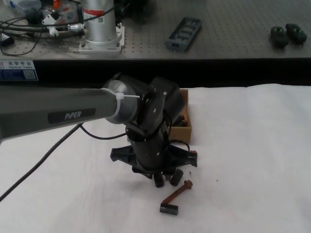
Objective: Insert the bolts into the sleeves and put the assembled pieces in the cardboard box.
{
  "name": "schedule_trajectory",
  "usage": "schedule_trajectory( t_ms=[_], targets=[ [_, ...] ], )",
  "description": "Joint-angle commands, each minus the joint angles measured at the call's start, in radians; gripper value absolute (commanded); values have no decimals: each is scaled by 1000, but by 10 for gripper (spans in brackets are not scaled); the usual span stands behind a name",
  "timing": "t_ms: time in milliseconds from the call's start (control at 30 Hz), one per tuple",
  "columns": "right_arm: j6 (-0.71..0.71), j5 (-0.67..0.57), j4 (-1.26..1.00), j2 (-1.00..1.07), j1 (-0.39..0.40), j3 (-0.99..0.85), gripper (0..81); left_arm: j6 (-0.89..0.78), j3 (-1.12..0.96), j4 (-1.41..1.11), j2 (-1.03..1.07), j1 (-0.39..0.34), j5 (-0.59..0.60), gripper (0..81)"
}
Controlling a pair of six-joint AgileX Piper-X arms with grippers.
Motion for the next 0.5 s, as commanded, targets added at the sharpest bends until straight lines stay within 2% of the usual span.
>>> schedule_trajectory(
  t_ms=[0, 333, 467],
  targets=[
    [1, -10, -8, -8, -5, -2, 30, -12, 1, 25, 2, -3, -19, 305],
    [1, -13, -8, -8, -5, -2, 30, -13, 56, 22, 4, -3, -41, 302],
    [1, -41, -8, -8, -5, -2, 30, -13, 56, -25, 4, -3, -41, 231]
  ],
)
